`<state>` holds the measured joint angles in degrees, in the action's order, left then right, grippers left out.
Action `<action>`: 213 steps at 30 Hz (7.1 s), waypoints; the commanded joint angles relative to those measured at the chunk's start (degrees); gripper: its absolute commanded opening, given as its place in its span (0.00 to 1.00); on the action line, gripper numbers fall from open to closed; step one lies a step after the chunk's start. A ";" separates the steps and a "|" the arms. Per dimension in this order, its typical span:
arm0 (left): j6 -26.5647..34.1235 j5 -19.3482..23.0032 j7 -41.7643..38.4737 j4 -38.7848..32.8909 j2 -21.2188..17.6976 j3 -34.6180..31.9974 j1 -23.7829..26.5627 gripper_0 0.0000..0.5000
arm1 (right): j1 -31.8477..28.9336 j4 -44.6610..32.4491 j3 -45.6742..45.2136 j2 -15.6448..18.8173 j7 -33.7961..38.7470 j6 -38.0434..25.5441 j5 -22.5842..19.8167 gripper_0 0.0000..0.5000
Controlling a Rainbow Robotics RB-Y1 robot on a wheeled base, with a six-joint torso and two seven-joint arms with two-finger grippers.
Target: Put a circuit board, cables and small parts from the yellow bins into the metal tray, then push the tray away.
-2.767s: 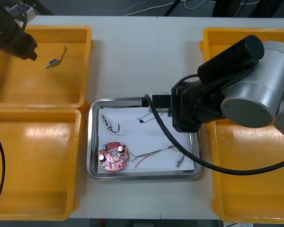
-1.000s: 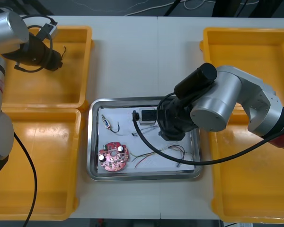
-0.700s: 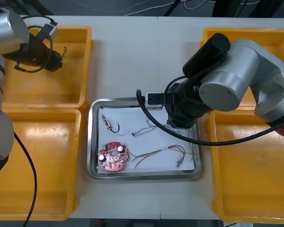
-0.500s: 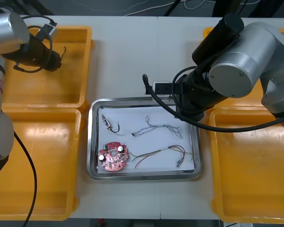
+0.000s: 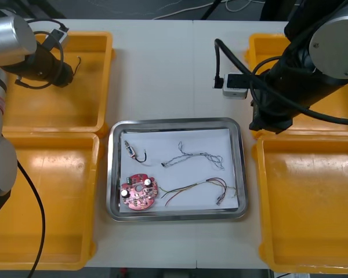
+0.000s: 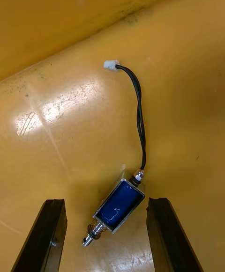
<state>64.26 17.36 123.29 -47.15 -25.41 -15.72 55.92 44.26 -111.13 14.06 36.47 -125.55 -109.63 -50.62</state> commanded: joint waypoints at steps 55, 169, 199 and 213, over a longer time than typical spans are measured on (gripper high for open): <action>29.08 -0.22 -0.42 -20.62 -0.69 -2.39 1.21 0.00 | -24.92 -8.40 -28.47 10.47 53.92 -0.37 4.21 1.00; 23.54 -0.66 -93.67 -63.33 1.59 51.40 -25.42 0.00 | -33.10 -13.94 -29.97 9.24 61.30 -0.37 1.84 1.00; 20.82 -2.33 -96.66 -62.10 -1.39 53.25 -27.53 0.00 | -33.10 -13.94 -29.97 9.24 61.30 -0.37 1.84 1.00; 19.15 -2.77 -96.83 -60.96 -1.22 53.34 -27.53 0.53 | -33.10 -13.94 -29.97 9.24 61.30 -0.37 1.84 1.00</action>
<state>84.01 15.26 30.71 -107.53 -25.35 36.47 29.40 11.96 -123.33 -14.25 45.21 -65.30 -109.84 -48.35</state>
